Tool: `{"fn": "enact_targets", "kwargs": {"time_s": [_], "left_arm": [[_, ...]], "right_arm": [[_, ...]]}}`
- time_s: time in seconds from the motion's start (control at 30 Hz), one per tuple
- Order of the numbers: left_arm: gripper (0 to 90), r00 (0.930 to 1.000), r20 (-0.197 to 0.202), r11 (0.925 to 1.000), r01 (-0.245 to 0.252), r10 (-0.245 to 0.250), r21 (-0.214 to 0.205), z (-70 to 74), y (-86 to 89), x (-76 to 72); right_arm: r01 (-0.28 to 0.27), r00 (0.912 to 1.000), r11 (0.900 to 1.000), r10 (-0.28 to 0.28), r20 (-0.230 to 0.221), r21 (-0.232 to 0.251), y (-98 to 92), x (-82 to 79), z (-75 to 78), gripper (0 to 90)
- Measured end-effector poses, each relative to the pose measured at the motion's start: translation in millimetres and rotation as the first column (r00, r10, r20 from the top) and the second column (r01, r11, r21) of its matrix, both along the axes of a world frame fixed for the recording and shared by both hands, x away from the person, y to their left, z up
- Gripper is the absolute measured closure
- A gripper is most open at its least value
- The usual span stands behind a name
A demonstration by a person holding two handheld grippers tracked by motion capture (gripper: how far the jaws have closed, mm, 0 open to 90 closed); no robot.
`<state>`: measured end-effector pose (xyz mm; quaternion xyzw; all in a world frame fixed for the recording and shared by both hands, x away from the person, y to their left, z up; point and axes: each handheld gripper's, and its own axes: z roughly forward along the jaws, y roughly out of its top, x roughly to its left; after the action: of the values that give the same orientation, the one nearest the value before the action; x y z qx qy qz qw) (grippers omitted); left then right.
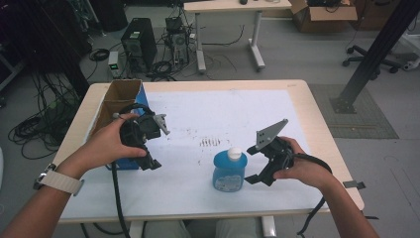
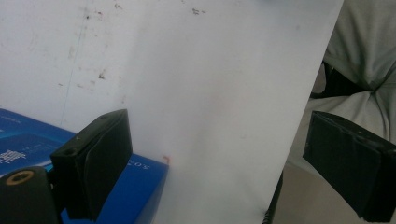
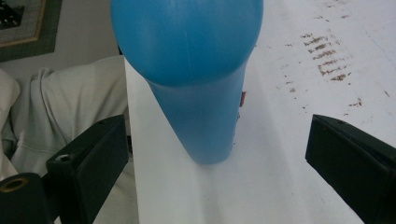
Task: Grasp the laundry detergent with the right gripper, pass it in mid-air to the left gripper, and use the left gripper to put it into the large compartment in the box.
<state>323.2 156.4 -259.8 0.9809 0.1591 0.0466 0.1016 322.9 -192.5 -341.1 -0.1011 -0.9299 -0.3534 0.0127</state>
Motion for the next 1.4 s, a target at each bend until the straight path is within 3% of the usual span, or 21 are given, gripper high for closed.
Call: {"fn": "enact_targets", "kwargs": {"time_s": [0.3, 1.17, 1.4], "left_arm": [[8.2, 1.0, 0.001, 1.0, -0.004, 0.004, -0.005, 0.2, 1.6, 0.5], [8.3, 0.9999, 0.002, 0.9999, -0.012, 0.012, -0.009, 0.0, 2.4, 1.5], [8.3, 1.0, 0.003, 0.9999, -0.01, 0.01, -0.008, -0.2, 1.5, 1.4]], "right_arm": [[-0.001, 1.0, 0.9995, 0.001, -0.004, 0.033, 0.3, 0.2, -4.1, 5.7], [0.008, 0.9999, 0.9977, -0.009, 0.006, 0.068, 6.0, 0.2, -16.0, 4.3], [0.001, 0.9999, 0.9949, -0.003, 0.015, 0.101, 8.4, -0.4, -16.4, 4.8]]}}
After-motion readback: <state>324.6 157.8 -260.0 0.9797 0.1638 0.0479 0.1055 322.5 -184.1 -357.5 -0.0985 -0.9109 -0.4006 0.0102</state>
